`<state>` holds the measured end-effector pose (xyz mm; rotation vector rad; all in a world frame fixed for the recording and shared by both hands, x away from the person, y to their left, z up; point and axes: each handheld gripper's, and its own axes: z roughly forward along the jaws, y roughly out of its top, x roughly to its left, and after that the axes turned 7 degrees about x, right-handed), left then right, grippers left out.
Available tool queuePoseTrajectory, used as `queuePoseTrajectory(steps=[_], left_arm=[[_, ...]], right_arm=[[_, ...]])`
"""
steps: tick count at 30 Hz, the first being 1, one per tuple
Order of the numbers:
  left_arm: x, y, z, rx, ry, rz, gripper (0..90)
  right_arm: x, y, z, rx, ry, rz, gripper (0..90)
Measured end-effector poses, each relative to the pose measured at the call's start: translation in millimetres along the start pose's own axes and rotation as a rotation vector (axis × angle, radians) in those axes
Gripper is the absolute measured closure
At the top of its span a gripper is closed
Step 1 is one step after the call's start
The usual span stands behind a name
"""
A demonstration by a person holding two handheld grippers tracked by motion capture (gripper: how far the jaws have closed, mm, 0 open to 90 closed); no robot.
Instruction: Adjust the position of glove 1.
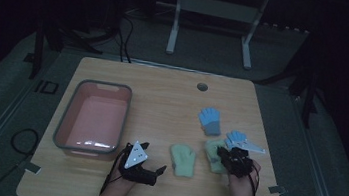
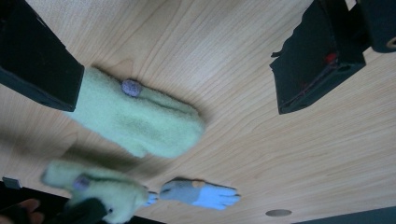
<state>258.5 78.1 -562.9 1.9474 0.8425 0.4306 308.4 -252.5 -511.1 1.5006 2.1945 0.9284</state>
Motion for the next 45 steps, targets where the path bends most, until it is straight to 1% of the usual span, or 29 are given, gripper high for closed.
queuePoseTrajectory(steps=[3, 5, 7, 8, 10, 11, 13, 16, 18, 19, 20, 22, 23, 27, 30, 32, 34, 38, 41, 43, 45], left_arm=[[0.2, 0.0, -0.1, -0.001, 0.001, 0.001, 2.1], [-0.2, 0.0, 0.1, -0.002, 0.002, 0.001, 2.1], [-0.4, 0.0, 0.1, -0.002, 0.002, 0.003, 2.1], [-0.4, 0.0, 0.1, -0.002, 0.002, 0.003, 2.1], [-0.4, 0.0, 0.1, -0.002, 0.002, 0.004, 2.1], [-0.4, 0.0, 0.1, -0.002, 0.002, 0.004, 2.1], [-0.6, 0.0, 0.1, -0.002, 0.003, 0.005, 2.1], [-0.6, 0.0, 0.2, -0.001, 0.002, 0.006, 2.1], [-0.5, 0.1, 0.2, -0.001, 0.001, 0.006, 2.1], [-0.5, 0.1, 0.2, -0.001, 0.001, 0.005, 2.1], [-0.4, 0.1, 0.3, 0.0, 0.0, 0.005, 2.1], [-0.4, 0.1, 0.3, 0.0, 0.0, 0.005, 2.1], [-0.4, 0.1, 0.3, -0.001, 0.0, 0.005, 2.1], [-0.5, 0.0, 0.2, -0.001, -0.001, 0.007, 2.1], [-0.5, 0.0, 0.2, -0.001, -0.001, 0.007, 2.1], [-0.3, 0.1, 0.2, -0.002, -0.005, 0.004, 2.1], [-0.3, 0.1, 0.2, -0.002, -0.004, 0.004, 2.1], [0.2, 0.1, 0.1, -0.001, -0.004, 0.001, 2.1], [0.5, 0.0, 0.0, -0.004, -0.005, -0.003, 2.1], [0.7, -0.2, -0.1, -0.006, -0.01, -0.006, 2.1], [1.8, -0.3, -0.3, -0.01, -0.019, -0.015, 2.1]], right_arm=[[8.6, -2.9, -6.1, -0.01, -0.037, 0.034, 85.5], [11.8, -6.5, -7.6, -0.015, -0.066, 0.057, 85.5], [13.0, -10.7, -7.4, -0.011, -0.062, 0.096, 85.6], [14.7, -13.3, -7.1, -0.009, -0.061, 0.107, 85.5], [19.3, -18.5, -5.5, 0.001, -0.073, 0.108, 85.5], [21.0, -21.5, -4.9, -0.001, -0.077, 0.117, 85.5], [22.7, -26.6, -1.9, 0.007, -0.069, 0.139, 85.5], [24.5, -31.9, 4.1, 0.02, -0.071, 0.151, 84.6], [23.9, -34.5, 9.8, 0.032, -0.086, 0.146, 82.6], [23.2, -35.8, 13.2, 0.046, -0.092, 0.145, 80.9], [22.4, -37.3, 15.7, 0.047, -0.094, 0.149, 78.2], [23.4, -37.8, 17.4, 0.046, -0.102, 0.128, 74.1], [23.6, -37.1, 17.2, 0.046, -0.102, 0.124, 70.5], [21.0, -32.5, 14.3, 0.044, -0.077, 0.105, 64.3], [17.0, -28.9, 9.5, 0.041, -0.058, 0.079, 62.9], [13.5, -25.9, 5.9, 0.036, -0.046, 0.052, 61.7], [7.9, -23.4, 2.9, 0.033, -0.025, 0.042, 61.4], [-3.0, -19.7, -0.3, 0.042, 0.002, 0.001, 60.1], [-9.7, -18.5, -2.6, 0.044, 0.008, -0.03, 59.8], [-13.5, -17.1, -4.1, 0.046, 0.014, -0.055, 59.8], [-16.4, -14.7, -6.2, 0.045, 0.035, -0.087, 59.8]])
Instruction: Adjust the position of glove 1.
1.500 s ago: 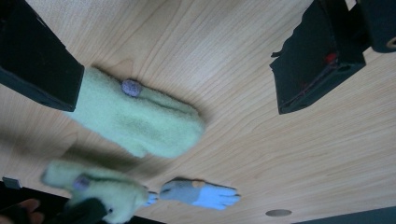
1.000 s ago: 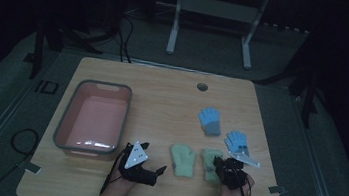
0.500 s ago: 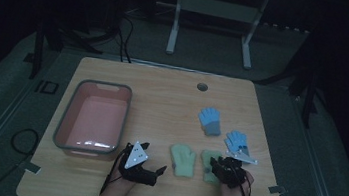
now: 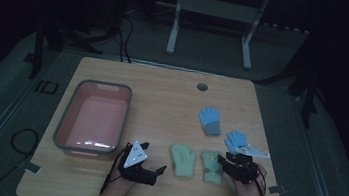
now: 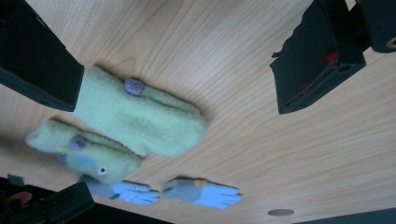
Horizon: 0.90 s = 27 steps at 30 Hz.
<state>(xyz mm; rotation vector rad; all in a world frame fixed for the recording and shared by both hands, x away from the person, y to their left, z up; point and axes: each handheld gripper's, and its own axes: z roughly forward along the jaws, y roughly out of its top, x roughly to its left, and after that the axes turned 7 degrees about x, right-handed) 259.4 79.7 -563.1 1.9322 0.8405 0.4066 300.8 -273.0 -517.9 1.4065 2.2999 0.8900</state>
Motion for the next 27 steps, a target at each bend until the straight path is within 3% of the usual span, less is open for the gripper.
queuePoseTrajectory(steps=[4, 6, 9, 10, 11, 16, 22, 27], left_arm=[[1.2, -0.2, -0.3, -0.004, -0.005, -0.014, 2.1], [0.7, -0.2, -0.3, -0.003, -0.001, -0.009, 2.1], [-1.3, -0.1, 0.0, -0.001, 0.009, 0.009, 2.1], [-2.0, -0.1, 0.0, -0.002, 0.011, 0.013, 2.1], [-2.6, -0.1, 0.0, -0.002, 0.013, 0.02, 2.1], [-2.8, -0.2, -0.1, -0.002, 0.015, 0.024, 2.1], [-3.3, -0.2, 0.0, -0.002, 0.016, 0.027, 2.1], [-3.3, -0.2, -0.1, -0.001, 0.015, 0.027, 2.1]], right_arm=[[-0.7, 2.8, -3.8, 0.002, 0.021, -0.054, 59.9], [1.5, 5.4, -6.1, 0.008, 0.053, -0.115, 59.9], [2.3, 6.8, -5.7, 0.016, 0.071, -0.141, 60.1], [3.2, 7.6, -5.4, 0.017, 0.081, -0.158, 60.2], [5.9, 9.1, -3.6, 0.024, 0.085, -0.206, 60.4], [8.9, 10.3, 2.1, 0.036, 0.104, -0.277, 62.4], [6.6, 6.5, 8.6, 0.055, 0.098, -0.27, 62.4], [5.8, -3.8, 15.4, 0.065, 0.106, -0.23, 60.9]])
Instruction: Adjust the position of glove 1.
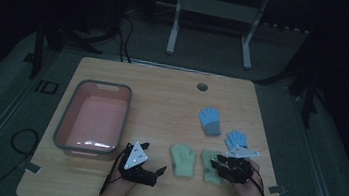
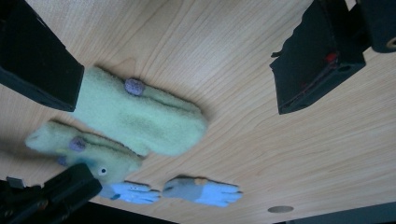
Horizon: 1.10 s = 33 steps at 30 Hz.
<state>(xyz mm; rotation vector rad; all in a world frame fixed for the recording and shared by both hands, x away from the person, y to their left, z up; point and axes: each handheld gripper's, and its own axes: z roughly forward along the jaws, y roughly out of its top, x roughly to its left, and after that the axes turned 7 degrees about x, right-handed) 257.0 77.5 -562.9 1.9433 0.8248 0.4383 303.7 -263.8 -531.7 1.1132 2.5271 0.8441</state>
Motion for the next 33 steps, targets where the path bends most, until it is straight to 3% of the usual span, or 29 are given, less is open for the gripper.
queuePoseTrajectory(steps=[2, 6, 9, 13, 18, 19, 26, 30, 33], left_arm=[[-0.1, 0.0, 0.1, 0.0, 0.001, 0.001, 2.1], [-0.1, 0.0, 0.1, 0.0, 0.0, 0.001, 2.1], [0.0, 0.0, 0.1, 0.0, 0.0, -0.001, 2.1], [-0.1, 0.0, 0.1, 0.0, 0.001, 0.0, 2.1], [0.6, 0.0, 0.0, 0.0, 0.0, -0.005, 2.1], [0.6, 0.0, 0.1, 0.0, 0.0, -0.005, 2.1], [0.5, 0.0, 0.1, 0.0, 0.0, -0.005, 2.1], [0.6, 0.0, 0.0, 0.0, 0.0, -0.006, 2.1], [0.7, 0.0, 0.1, -0.003, -0.001, -0.007, 2.1]], right_arm=[[1.7, -6.1, 5.7, 0.017, -0.002, 0.013, 61.5], [8.3, -12.0, 8.3, 0.002, -0.044, 0.0, 72.3], [12.5, -11.0, 9.7, 0.006, -0.069, -0.006, 80.8], [16.9, -10.3, 10.6, 0.002, -0.102, -0.009, 84.4], [14.2, -6.3, 5.3, 0.001, -0.085, 0.019, 85.6], [12.6, -3.0, 1.0, -0.012, -0.076, 0.035, 85.7], [13.7, 27.6, -28.5, -0.104, -0.072, 0.035, 85.7], [25.2, 48.4, -43.5, -0.15, -0.097, 0.006, 85.8], [35.0, 60.4, -47.7, -0.17, -0.082, -0.013, 85.8]])
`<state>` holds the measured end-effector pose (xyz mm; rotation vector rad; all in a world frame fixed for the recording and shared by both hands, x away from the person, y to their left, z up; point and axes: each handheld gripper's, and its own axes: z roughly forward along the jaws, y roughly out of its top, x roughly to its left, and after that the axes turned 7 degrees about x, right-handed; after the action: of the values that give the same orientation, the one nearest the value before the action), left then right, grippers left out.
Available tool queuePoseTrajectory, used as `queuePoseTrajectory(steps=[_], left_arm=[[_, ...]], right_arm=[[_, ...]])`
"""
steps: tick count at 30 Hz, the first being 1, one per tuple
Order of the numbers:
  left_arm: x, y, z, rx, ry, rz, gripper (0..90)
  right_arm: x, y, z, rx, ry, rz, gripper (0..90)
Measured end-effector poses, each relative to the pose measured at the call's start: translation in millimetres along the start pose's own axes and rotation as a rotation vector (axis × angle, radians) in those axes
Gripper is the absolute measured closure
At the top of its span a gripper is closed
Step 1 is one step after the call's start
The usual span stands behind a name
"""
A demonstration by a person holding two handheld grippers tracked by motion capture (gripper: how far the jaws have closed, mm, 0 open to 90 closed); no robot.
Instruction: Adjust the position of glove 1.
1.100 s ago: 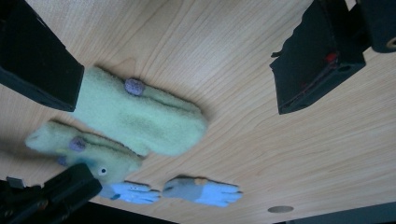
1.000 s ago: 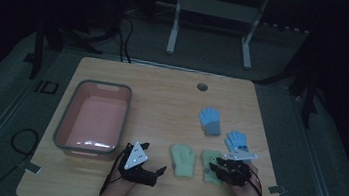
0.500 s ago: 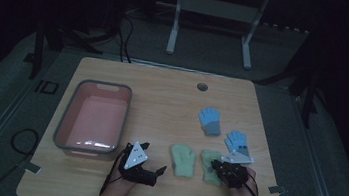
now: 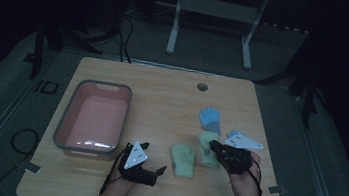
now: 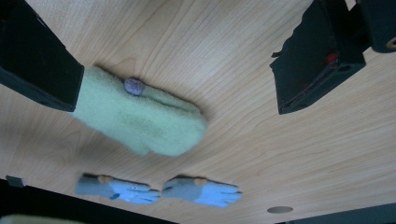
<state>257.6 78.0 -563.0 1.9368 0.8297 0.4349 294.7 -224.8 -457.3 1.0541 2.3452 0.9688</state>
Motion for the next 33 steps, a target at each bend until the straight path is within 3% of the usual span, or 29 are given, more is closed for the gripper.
queuePoseTrajectory(steps=[9, 12, 15, 16, 25, 33], left_arm=[[-0.4, 0.0, -0.1, 0.001, -0.001, 0.002, 2.1], [-0.4, 0.0, -0.1, 0.001, 0.0, 0.002, 2.1], [-0.3, 0.0, -0.1, 0.001, 0.001, 0.004, 2.1], [-0.7, 0.0, 0.1, 0.0, 0.001, 0.002, 2.1], [-0.7, 0.0, 0.0, 0.001, 0.0, 0.004, 2.1], [-0.7, 0.0, -0.1, 0.002, 0.0, 0.004, 2.1]], right_arm=[[23.3, 15.8, 8.5, -0.013, 0.052, -0.04, 85.8], [37.4, 14.4, 23.3, 0.011, 0.077, -0.065, 85.8], [39.5, 13.6, 25.9, 0.016, 0.078, -0.072, 85.8], [45.4, 9.0, 35.1, 0.034, 0.087, -0.074, 85.7], [51.7, -5.6, 55.7, 0.098, 0.111, -0.065, 85.7], [53.3, -11.2, 67.3, 0.112, 0.084, -0.057, 85.5]])
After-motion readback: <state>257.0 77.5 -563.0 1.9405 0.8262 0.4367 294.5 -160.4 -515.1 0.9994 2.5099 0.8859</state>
